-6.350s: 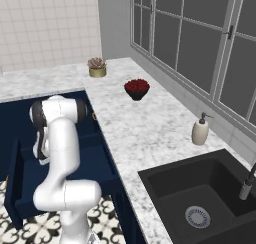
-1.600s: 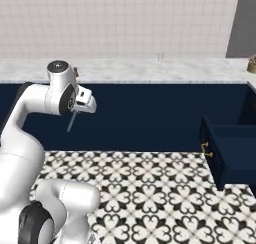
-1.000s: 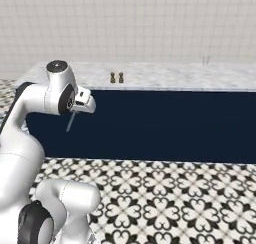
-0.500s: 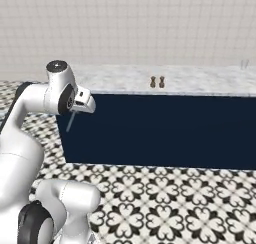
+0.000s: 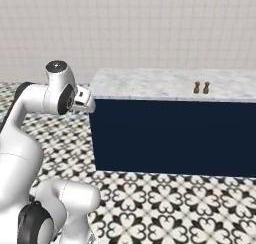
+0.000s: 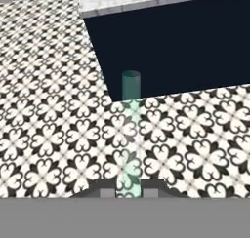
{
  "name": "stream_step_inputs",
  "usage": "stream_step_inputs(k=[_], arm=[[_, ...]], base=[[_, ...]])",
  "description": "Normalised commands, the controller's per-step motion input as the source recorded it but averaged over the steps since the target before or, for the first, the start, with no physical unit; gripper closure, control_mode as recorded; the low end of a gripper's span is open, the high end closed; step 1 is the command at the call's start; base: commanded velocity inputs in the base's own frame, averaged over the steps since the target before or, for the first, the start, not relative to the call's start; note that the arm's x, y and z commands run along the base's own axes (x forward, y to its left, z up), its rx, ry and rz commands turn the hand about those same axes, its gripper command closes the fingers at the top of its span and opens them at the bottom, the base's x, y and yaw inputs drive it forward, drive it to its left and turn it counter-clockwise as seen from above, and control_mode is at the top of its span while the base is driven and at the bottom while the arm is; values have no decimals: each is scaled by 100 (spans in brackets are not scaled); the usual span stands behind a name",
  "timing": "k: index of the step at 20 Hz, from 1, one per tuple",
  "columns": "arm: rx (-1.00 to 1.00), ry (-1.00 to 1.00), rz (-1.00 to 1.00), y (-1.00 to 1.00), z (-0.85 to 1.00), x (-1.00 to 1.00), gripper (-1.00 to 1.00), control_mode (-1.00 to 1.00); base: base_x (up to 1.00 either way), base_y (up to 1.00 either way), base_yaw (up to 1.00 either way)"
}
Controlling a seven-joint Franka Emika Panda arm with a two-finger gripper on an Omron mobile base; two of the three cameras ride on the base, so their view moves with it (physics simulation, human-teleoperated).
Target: Take a straw from the drawer in front and place it inside the glass cup on the dining counter.
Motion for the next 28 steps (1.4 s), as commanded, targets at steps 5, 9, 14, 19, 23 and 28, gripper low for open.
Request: stream_step_inputs(k=[5,9,14,19,23,28], arm=[[0,0,0,0,0,0,100,100],[0,0,0,0,0,0,100,100],[0,0,0,0,0,0,100,100],[0,0,0,0,0,0,100,100],[0,0,0,0,0,0,100,100],[0,0,0,0,0,0,100,100]], base=[[49,100,0],[59,100,0],[79,100,0],[98,100,-2],[100,100,-12],[100,100,-24]])
